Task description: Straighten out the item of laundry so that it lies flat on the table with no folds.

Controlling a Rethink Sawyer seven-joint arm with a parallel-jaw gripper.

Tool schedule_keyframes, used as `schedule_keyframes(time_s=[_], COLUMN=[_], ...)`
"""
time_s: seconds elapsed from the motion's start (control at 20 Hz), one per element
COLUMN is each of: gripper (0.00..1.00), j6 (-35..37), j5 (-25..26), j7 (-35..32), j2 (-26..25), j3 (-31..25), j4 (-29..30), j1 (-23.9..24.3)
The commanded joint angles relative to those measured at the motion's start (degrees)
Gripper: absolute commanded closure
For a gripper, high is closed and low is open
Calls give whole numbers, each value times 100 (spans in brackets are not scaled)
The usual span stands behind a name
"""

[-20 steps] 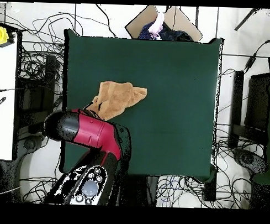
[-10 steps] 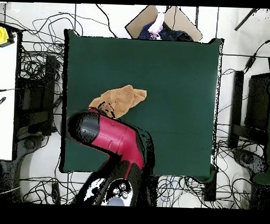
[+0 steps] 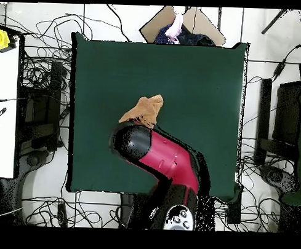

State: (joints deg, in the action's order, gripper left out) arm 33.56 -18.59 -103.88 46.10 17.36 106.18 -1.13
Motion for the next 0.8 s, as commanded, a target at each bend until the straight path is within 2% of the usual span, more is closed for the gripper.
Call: schedule_keyframes(time_s=[0.05,0.3,0.6,0.8], gripper=[100,100,100,100], j6=[-238,-679,-1206,-1164], j5=[476,906,1630,2148], j7=[1026,1276,1541,1589], j2=[-44,-209,-795,-1168], j3=[-1213,-1854,-2781,-3363], j4=[672,873,862,694], j1=[1032,1906,3162,3941])
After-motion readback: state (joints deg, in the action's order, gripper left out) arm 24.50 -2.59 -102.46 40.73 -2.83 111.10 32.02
